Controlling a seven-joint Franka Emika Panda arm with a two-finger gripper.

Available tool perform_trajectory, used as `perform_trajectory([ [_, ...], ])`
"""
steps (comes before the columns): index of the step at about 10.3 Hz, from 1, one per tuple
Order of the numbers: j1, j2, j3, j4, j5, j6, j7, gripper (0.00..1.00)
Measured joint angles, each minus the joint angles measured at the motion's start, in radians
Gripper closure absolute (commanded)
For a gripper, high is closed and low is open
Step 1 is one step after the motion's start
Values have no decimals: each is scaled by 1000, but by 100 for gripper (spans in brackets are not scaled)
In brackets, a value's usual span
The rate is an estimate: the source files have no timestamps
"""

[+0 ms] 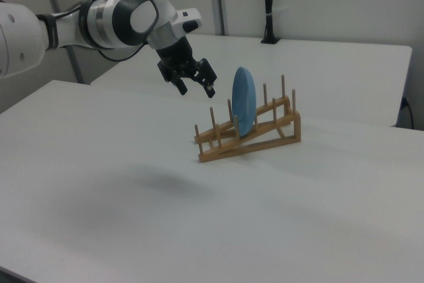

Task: Pick plate from plate rack
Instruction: 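Move the open gripper toward the blue plate's rim in the rack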

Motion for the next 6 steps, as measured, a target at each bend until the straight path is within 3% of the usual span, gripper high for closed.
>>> perform_trajectory([
  [5,-5,0,0,39,0,1,110,0],
  [6,-8,0,-1,41,0,1,141,5],
])
